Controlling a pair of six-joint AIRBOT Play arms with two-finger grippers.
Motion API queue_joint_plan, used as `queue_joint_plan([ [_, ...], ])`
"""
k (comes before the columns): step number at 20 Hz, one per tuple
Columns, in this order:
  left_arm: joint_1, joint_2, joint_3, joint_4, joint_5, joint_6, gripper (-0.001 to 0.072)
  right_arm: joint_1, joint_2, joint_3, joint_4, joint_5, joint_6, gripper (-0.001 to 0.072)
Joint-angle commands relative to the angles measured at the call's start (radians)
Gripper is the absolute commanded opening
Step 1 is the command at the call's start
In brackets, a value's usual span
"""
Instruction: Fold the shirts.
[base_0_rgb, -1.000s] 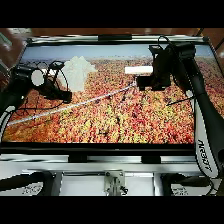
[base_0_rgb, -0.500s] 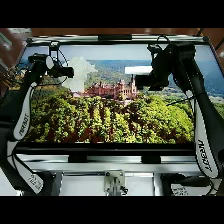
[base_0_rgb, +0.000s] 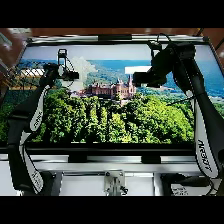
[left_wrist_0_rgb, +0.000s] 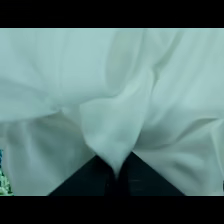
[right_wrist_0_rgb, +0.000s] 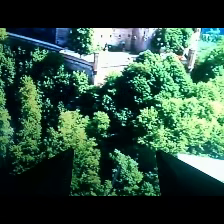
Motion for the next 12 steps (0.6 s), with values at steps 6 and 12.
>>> queue_joint_plan([
  [6, -0.087, 0.458, 0.005, 0.002, -0.067, 0.082, 0.0038, 0.001, 0.070, 0.000, -0.110, 0.140, -0.024, 0.0626],
  [12, -0.327, 0.943, -0.182, -0.015, -0.201, -0.013, 0.0038, 0.000, 0.448, 0.000, -0.387, 0.073, -0.051, 0.0626],
])
